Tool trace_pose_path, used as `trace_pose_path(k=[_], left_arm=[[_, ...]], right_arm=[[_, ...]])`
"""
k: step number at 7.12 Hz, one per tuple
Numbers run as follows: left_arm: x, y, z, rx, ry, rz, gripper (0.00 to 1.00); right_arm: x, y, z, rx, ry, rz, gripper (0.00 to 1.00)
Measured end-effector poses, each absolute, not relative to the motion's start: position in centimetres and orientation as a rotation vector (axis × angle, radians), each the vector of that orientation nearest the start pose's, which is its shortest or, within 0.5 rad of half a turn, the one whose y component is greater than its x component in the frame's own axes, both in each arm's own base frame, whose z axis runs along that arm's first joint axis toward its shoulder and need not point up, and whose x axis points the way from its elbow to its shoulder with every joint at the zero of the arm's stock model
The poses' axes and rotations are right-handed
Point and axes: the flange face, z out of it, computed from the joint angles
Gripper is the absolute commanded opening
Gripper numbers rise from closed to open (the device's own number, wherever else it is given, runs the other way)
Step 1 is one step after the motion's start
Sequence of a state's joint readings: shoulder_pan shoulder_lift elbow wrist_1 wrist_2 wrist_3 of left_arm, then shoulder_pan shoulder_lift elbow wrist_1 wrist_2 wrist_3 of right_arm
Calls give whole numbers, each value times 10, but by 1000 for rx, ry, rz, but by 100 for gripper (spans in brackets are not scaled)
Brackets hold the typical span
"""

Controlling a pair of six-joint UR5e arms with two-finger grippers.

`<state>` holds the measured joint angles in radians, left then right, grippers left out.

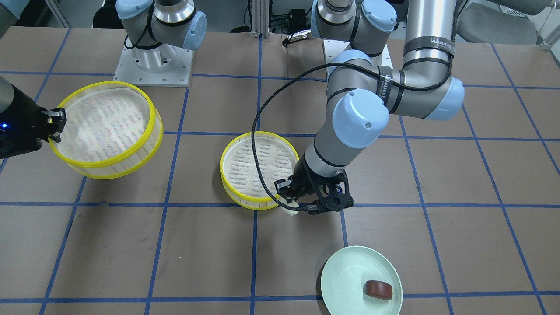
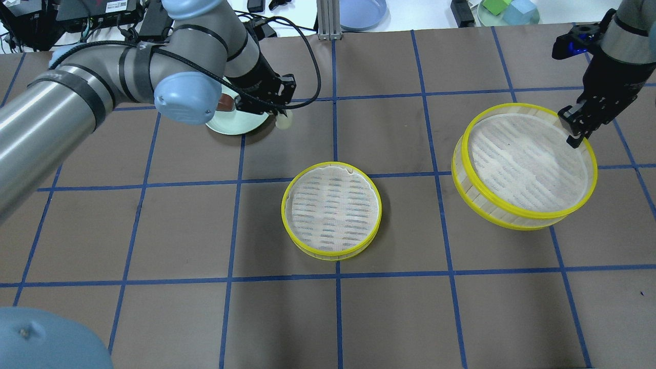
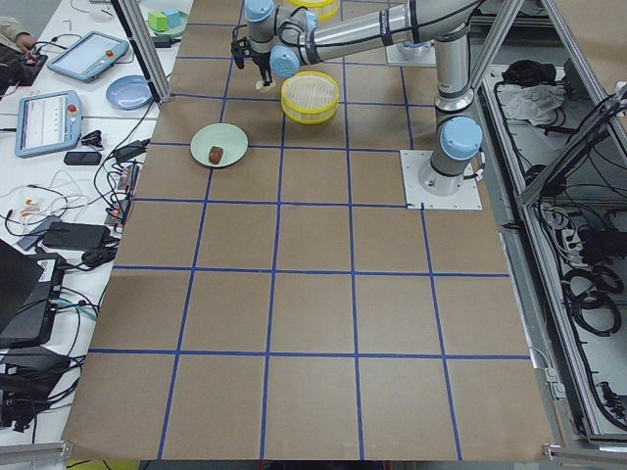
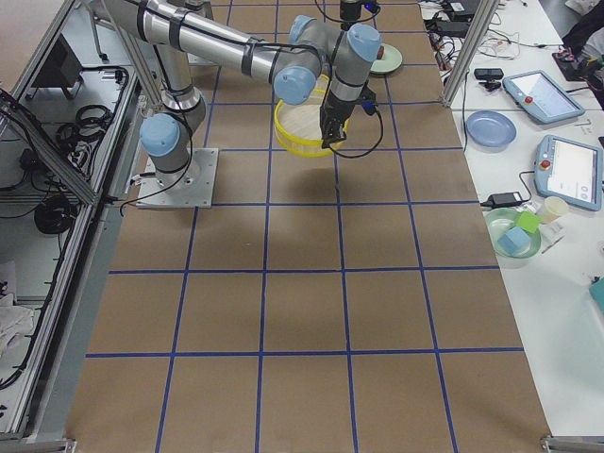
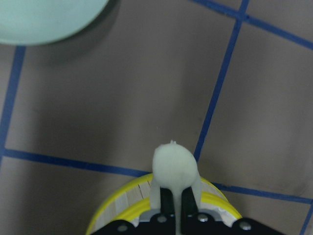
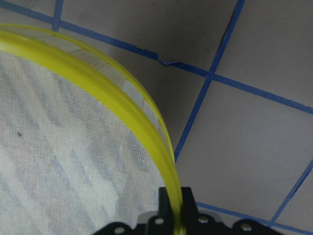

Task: Place buns in different layers of steamer
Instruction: 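Carry the white bun into the bottom steamer tier and release it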

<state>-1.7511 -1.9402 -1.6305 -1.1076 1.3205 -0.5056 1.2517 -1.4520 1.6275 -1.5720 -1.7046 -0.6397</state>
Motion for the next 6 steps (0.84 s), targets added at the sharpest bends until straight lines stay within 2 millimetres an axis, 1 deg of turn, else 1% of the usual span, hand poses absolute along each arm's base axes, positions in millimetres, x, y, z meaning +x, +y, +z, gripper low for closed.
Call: trace_pose_path(k=[1,2,3,4,6], left_arm=[[-285,-551,284,-607,3324,195,6],[-297,-536,272,-628,3306,269,73],[-302,-526,264,-636,3289,335,100],[-304,-520,260,-642,3274,383,100],[-300,-518,259,-656,3250,439,100]], right_arm=[[-48,-528,402,-522,3117,346,0],[-48,-528,402,-519,3116,346,0],[-48,-527,402,-517,3115,348,0],[-47,-526,401,-517,3113,354,0],[-47,-525,396,-525,3105,369,0]])
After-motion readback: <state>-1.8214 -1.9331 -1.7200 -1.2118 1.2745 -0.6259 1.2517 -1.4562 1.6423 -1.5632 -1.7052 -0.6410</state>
